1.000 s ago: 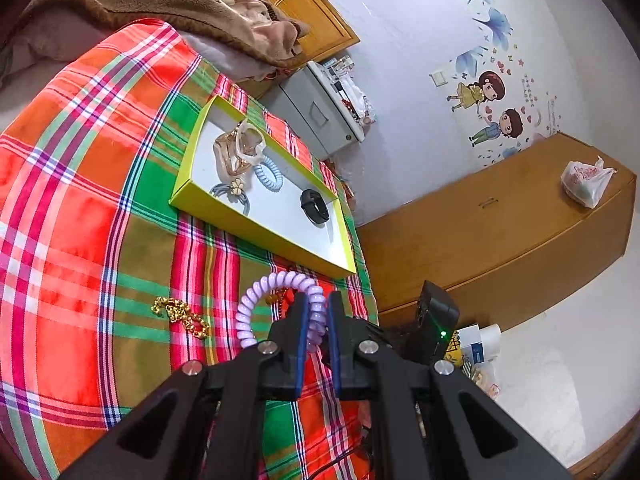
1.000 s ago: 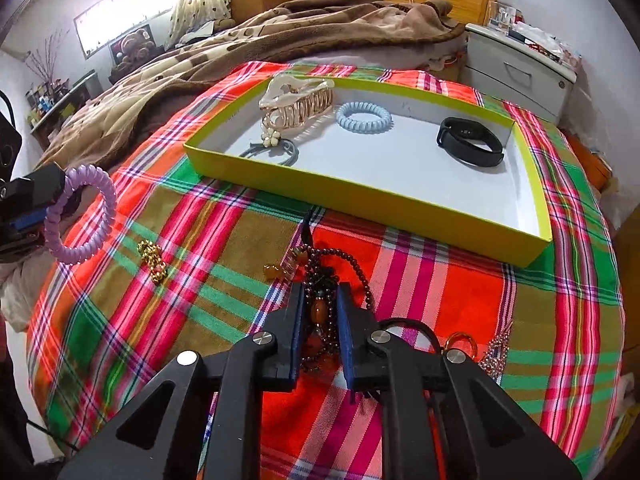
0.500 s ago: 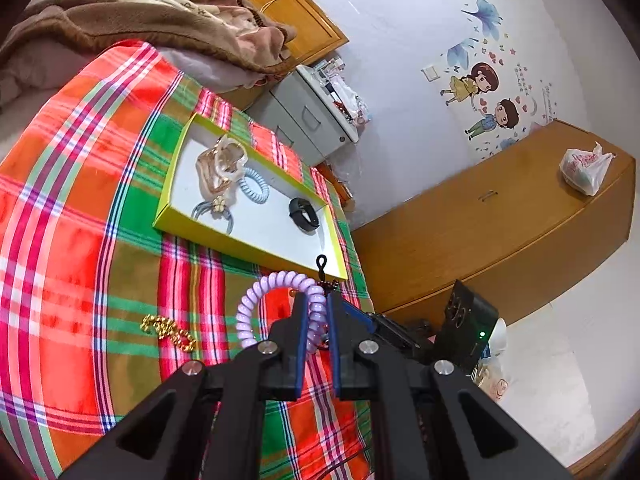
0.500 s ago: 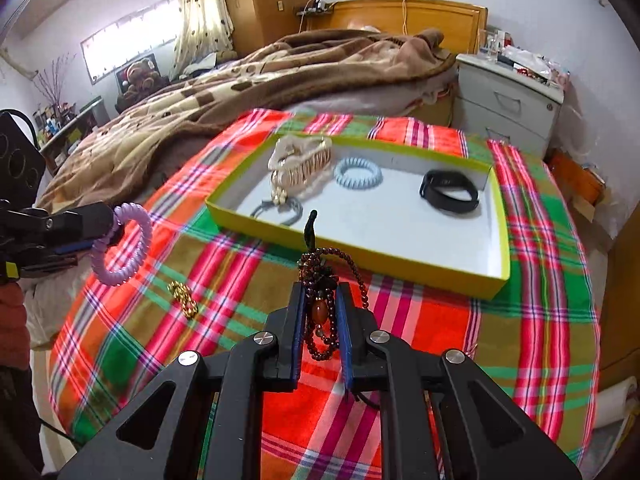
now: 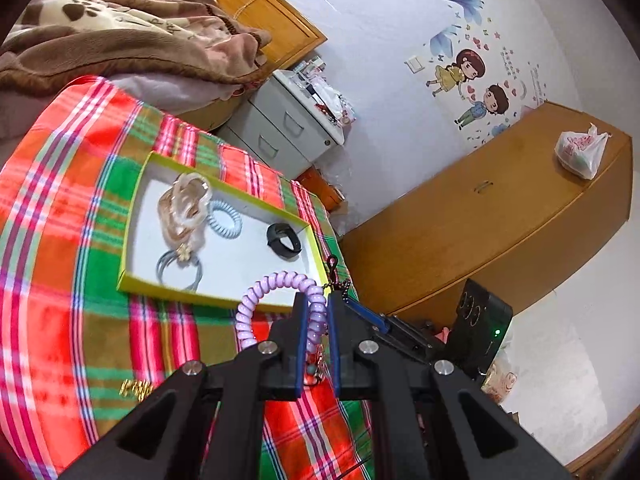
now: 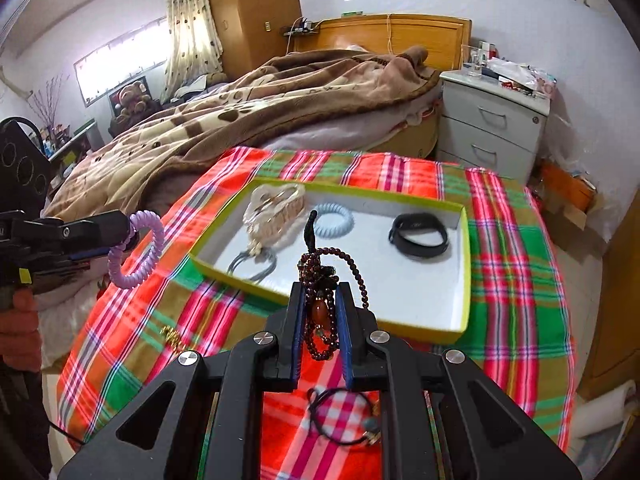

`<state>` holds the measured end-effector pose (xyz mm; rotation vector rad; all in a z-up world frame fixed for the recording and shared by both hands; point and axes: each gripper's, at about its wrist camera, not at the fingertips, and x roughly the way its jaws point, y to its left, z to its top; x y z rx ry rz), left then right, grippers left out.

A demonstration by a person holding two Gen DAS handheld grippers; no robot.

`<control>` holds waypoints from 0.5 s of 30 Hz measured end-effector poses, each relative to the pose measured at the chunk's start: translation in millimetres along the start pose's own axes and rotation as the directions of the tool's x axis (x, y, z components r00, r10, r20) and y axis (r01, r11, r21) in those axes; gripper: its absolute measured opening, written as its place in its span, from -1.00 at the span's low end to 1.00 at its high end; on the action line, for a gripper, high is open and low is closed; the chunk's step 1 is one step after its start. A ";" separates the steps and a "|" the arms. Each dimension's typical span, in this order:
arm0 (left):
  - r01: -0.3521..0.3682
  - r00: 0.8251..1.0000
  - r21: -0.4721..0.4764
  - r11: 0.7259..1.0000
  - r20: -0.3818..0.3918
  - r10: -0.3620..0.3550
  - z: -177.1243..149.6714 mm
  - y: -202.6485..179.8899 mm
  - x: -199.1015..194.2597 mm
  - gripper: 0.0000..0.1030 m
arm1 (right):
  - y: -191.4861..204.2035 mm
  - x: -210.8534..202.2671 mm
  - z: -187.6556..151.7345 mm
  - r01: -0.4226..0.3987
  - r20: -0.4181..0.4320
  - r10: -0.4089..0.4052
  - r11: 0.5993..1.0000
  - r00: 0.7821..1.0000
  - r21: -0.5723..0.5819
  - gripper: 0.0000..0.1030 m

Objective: Organize jewelry
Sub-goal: 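Lower both held items into the yellow box and open both tools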

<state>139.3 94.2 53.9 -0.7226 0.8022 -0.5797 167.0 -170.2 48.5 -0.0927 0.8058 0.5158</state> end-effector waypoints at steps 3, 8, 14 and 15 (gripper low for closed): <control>0.001 1.000 0.006 1.000 -0.010 0.000 9.4 -0.5 13.0 -0.81 | -7.7 4.0 7.1 0.001 0.003 -0.001 1.000 1.000 0.007 -0.70; -0.013 0.999 0.021 1.000 -0.038 0.013 23.6 -0.3 39.0 -0.81 | -19.2 15.8 17.7 0.008 -0.006 -0.008 1.000 1.000 0.014 -0.70; -0.028 0.997 0.014 1.000 -0.075 0.029 36.7 8.2 70.5 -0.81 | -34.5 32.6 21.6 0.024 -0.028 -0.023 0.999 0.999 0.027 -0.70; -0.036 0.996 0.010 0.999 -0.082 0.037 38.0 10.4 75.8 -0.81 | -37.1 35.9 21.8 0.024 -0.034 -0.023 0.999 0.999 0.029 -0.70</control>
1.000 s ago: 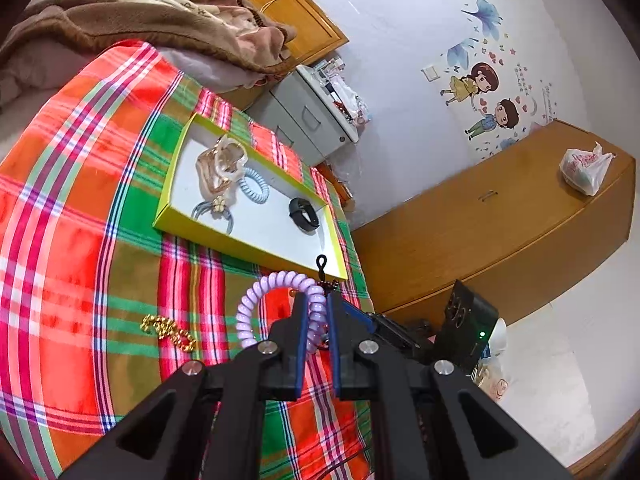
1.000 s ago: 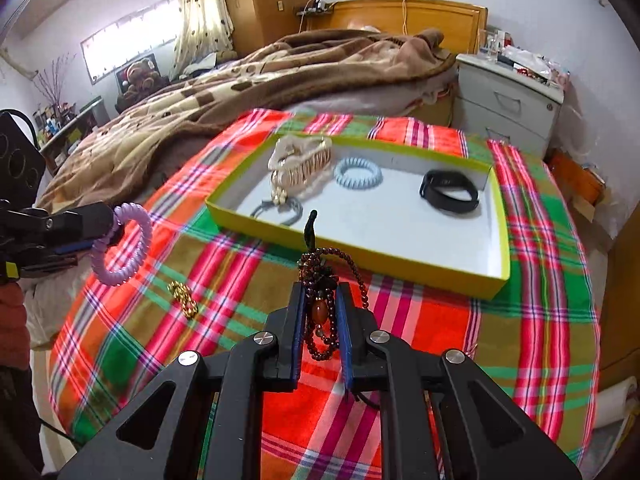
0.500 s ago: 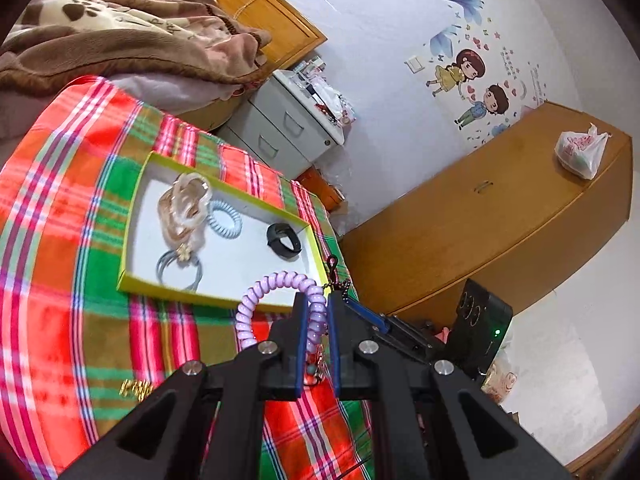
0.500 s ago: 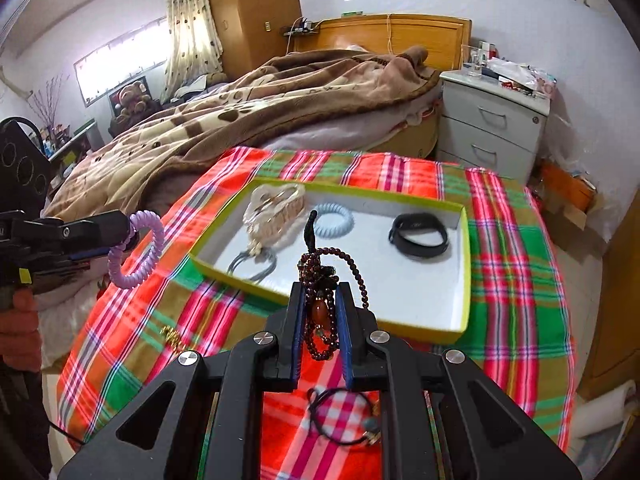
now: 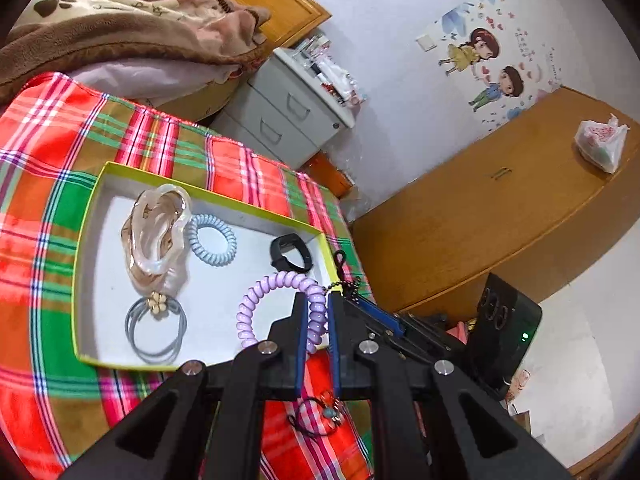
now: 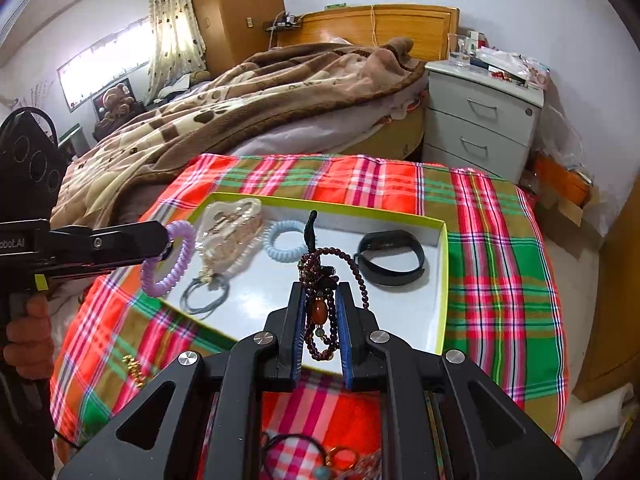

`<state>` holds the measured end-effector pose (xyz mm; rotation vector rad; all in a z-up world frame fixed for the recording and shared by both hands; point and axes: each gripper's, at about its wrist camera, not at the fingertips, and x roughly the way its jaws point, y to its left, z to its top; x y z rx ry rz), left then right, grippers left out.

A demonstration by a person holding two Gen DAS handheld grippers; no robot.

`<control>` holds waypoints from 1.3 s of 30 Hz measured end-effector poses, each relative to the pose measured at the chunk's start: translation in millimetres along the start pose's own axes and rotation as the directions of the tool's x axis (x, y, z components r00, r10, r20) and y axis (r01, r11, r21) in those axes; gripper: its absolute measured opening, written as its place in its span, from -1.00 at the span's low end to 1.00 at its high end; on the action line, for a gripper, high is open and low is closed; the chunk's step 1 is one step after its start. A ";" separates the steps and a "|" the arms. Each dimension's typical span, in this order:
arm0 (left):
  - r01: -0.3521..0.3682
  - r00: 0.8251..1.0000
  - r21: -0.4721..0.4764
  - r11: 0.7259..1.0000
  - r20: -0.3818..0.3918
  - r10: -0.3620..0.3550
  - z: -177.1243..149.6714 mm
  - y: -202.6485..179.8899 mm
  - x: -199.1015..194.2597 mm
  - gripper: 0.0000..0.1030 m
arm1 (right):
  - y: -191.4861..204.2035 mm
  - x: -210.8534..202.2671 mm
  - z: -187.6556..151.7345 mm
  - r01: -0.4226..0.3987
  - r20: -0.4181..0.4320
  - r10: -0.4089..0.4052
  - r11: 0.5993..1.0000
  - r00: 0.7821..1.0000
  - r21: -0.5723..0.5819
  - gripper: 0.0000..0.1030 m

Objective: Organize jewelry
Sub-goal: 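Lower both held items into the yellow box and open both tools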

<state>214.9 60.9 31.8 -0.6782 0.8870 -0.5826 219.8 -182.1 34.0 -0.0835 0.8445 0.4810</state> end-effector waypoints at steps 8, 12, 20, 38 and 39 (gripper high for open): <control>-0.063 0.997 0.014 0.998 -0.050 0.064 6.2 12.0 29.2 -0.81 | -14.6 22.9 -4.9 0.002 -0.057 -0.002 1.000 0.998 0.002 -0.70; -0.118 0.991 0.022 0.993 -0.068 0.119 5.9 17.8 39.1 -0.81 | -18.9 31.7 -7.6 0.000 -0.080 0.000 1.000 0.997 0.005 -0.70; -0.198 0.975 0.071 0.978 -0.090 0.204 4.9 18.5 53.7 -0.81 | -18.5 45.4 -10.0 0.008 -0.118 -0.011 1.000 0.993 -0.028 -0.70; -0.280 0.948 0.109 0.954 -0.127 0.293 1.6 22.3 77.2 -0.81 | -26.2 62.1 -10.5 0.062 -0.170 -0.071 0.997 0.983 -0.055 -0.69; -0.279 0.948 0.113 0.954 -0.126 0.292 0.9 21.0 77.7 -0.81 | -26.4 61.9 -10.9 0.062 -0.172 -0.071 0.996 0.982 -0.058 -0.69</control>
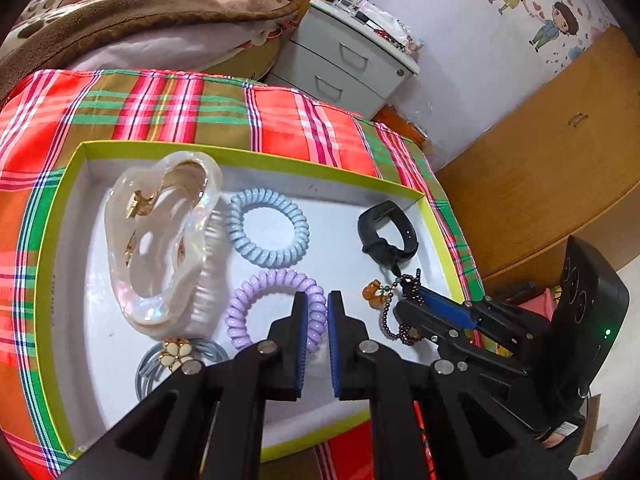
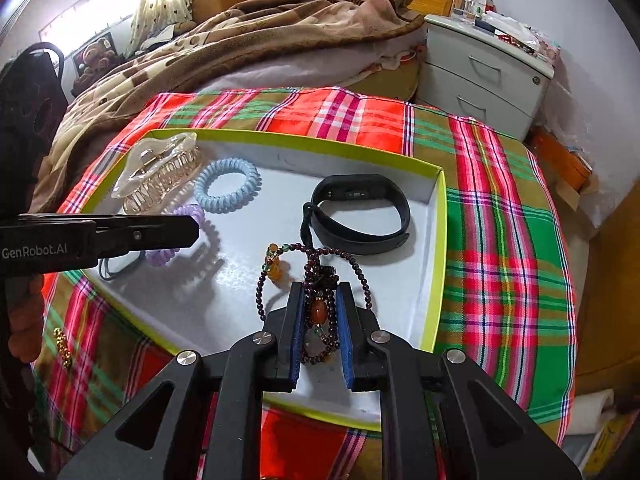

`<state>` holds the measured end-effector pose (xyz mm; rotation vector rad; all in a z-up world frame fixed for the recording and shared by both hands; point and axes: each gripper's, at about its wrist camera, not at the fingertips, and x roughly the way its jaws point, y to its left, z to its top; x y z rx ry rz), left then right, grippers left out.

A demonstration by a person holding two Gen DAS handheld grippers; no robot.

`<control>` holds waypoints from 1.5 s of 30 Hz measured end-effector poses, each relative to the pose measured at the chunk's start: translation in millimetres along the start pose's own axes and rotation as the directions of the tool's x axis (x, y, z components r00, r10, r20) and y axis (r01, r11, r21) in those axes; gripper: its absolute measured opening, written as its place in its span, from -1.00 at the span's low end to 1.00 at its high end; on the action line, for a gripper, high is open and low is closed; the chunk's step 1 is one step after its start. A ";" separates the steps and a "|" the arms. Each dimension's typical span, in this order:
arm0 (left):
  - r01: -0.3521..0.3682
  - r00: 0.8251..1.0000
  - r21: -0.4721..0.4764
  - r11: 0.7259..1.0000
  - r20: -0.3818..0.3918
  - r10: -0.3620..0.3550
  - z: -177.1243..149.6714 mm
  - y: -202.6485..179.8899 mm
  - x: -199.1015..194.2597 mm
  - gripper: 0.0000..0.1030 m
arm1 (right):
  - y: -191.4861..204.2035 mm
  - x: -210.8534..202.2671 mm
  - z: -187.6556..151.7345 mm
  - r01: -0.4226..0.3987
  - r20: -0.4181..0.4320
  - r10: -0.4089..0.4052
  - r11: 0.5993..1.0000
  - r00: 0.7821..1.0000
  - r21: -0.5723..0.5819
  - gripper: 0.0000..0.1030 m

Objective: Organize jewelry
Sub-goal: 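Lower both held items into the yellow box and open both tools, then move both open tools back to the remaining jewelry on the bedspread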

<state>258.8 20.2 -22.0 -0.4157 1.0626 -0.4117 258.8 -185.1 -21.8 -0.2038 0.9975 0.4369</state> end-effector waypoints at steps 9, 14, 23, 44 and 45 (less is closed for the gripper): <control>-0.069 0.998 0.025 0.997 -0.007 0.069 -2.4 -5.4 5.9 -0.80 | -1.3 1.2 0.4 0.025 -0.008 -0.025 1.000 1.000 0.000 -0.69; -0.076 0.997 0.030 0.997 -0.007 0.076 -3.8 -5.5 6.5 -0.55 | -2.3 -0.5 0.4 0.026 -0.004 -0.026 1.000 1.000 0.007 -0.68; -0.085 0.996 0.035 0.996 -0.002 0.085 -4.3 -9.0 3.9 -0.35 | -3.1 -6.6 0.4 0.013 0.017 -0.014 1.000 1.000 0.022 -0.60; -0.060 0.994 0.041 0.997 0.097 0.056 -37.3 -20.4 -63.0 -0.22 | -7.9 -58.4 -17.1 -0.033 0.129 0.019 0.994 0.991 0.104 -0.20; -0.061 0.993 0.037 0.997 0.105 0.056 -40.8 -19.8 -68.2 -0.21 | -8.4 -61.5 -19.3 -0.035 0.134 0.020 0.993 0.991 0.110 -0.20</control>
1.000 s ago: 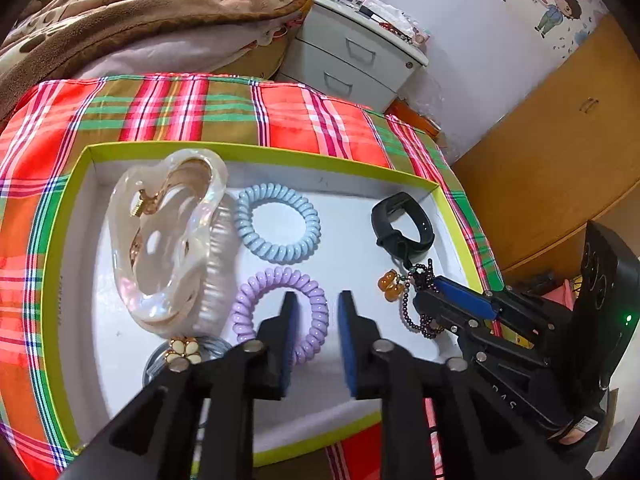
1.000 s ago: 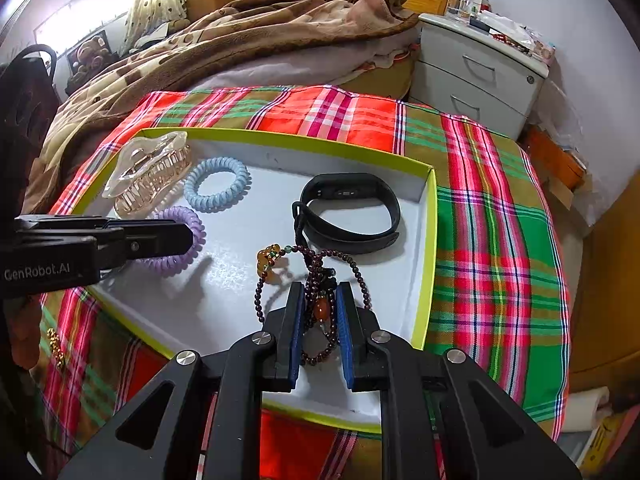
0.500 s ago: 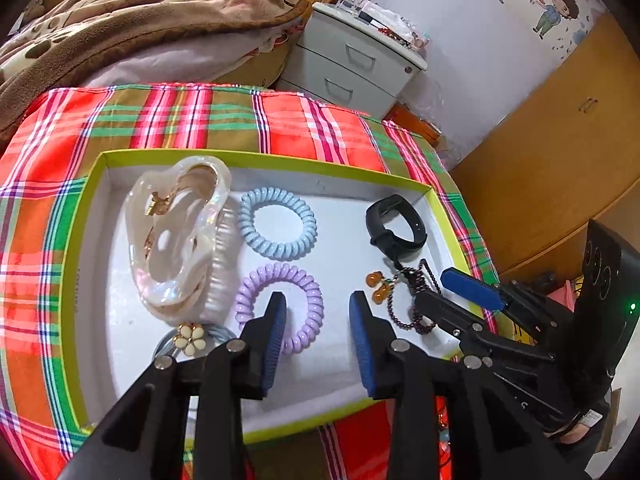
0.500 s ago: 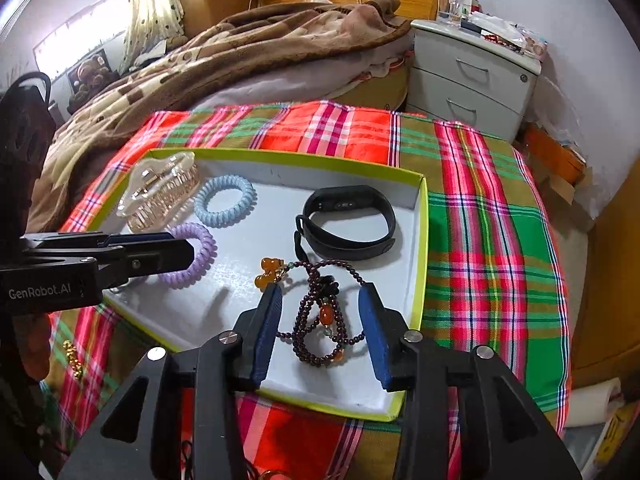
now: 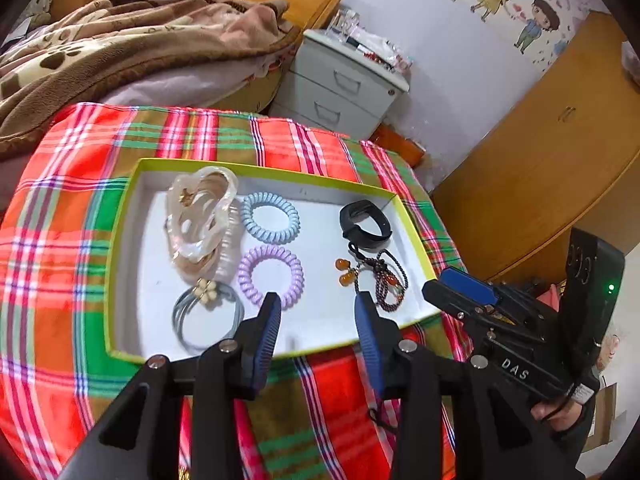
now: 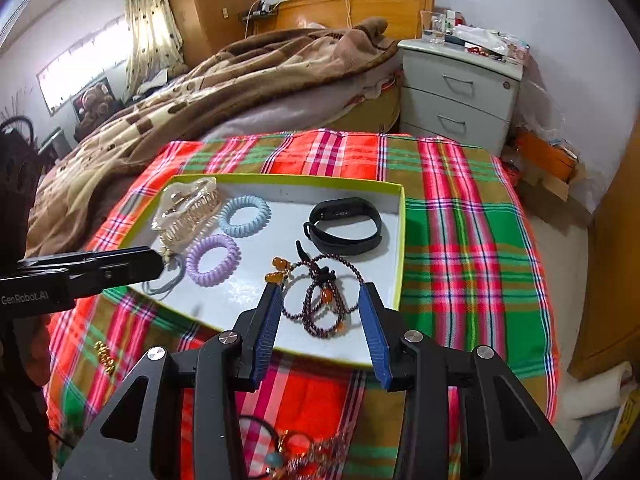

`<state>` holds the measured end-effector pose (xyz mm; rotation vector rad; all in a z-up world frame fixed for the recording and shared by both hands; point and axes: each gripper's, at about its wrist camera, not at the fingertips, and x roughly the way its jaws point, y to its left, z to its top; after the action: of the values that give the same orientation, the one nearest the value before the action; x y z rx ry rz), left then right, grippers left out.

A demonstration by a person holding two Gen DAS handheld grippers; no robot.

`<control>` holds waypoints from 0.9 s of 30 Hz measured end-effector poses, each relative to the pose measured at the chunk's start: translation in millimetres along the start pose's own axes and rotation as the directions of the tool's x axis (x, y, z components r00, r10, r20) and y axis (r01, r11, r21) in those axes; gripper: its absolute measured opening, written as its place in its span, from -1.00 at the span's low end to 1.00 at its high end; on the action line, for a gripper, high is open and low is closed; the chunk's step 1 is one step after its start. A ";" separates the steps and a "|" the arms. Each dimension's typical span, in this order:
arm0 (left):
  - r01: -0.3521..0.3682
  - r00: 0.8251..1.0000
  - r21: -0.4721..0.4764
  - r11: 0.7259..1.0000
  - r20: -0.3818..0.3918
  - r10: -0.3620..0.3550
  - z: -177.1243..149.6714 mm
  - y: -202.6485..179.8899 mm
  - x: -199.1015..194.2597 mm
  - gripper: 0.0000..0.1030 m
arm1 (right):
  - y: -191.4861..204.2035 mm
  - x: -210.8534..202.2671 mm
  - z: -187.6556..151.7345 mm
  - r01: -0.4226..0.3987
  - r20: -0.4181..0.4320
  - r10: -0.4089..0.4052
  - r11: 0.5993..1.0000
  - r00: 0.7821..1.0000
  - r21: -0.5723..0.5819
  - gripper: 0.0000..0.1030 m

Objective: Organize jewelry
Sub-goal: 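Move both open tools back to the remaining jewelry on the bedspread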

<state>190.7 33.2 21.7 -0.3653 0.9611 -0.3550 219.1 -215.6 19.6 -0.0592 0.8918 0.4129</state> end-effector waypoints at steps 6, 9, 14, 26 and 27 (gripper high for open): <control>-0.022 0.999 0.000 1.000 0.041 0.022 -17.8 4.5 -27.3 -0.19 | -1.0 -20.3 -12.4 -0.003 0.027 0.002 1.000 1.000 0.029 -0.20; -0.040 0.998 -0.007 0.999 0.053 0.040 -28.9 8.0 -38.7 -0.18 | -1.8 -29.6 -18.2 -0.005 0.044 0.003 0.999 0.999 0.044 -0.20; -0.048 0.997 -0.036 0.998 0.062 0.050 -48.0 18.5 -52.2 -0.18 | -4.5 -43.1 -30.3 -0.007 0.062 0.003 0.997 0.998 0.073 -0.20; -0.107 0.991 -0.055 0.993 0.081 0.111 -78.6 29.7 -66.9 -0.15 | -6.9 -47.1 -61.1 0.009 0.047 -0.015 0.991 0.999 0.130 -0.20; -0.125 0.989 -0.043 0.991 0.080 0.128 -80.7 29.1 -66.8 -0.14 | -7.3 -45.9 -64.8 0.006 0.041 -0.012 0.990 0.999 0.139 -0.20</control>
<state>91.6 77.2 14.8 -0.3485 0.9062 -0.2047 148.2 -251.5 12.9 0.0726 0.8762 0.3416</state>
